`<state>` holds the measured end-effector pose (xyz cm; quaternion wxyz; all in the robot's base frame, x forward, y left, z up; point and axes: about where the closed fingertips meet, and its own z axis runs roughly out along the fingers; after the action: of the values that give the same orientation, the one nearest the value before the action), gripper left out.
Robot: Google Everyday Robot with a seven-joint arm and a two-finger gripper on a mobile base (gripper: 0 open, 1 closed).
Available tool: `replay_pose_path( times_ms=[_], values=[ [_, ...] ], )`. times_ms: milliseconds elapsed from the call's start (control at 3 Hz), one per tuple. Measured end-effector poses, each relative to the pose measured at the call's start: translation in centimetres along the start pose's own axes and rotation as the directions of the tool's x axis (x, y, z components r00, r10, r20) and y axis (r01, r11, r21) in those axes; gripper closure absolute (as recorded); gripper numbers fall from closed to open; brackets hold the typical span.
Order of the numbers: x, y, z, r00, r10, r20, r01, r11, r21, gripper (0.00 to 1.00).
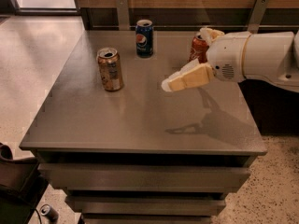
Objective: Knock orange can over
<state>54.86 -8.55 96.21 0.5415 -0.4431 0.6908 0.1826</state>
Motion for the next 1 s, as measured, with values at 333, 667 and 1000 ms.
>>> replay_pose_path(
  times_ms=[333,667,1000],
  values=[
    [0.2,0.0,1.1,1.000,0.013,0.008,-0.013,0.9999,-0.010,0.00],
    [0.6,0.1,3.1,0.999,0.038,0.028,-0.037,0.9991,-0.021,0.00],
    [1.1,0.6,4.9,0.996,0.064,0.059,-0.063,0.9977,-0.026,0.00]
  ],
)
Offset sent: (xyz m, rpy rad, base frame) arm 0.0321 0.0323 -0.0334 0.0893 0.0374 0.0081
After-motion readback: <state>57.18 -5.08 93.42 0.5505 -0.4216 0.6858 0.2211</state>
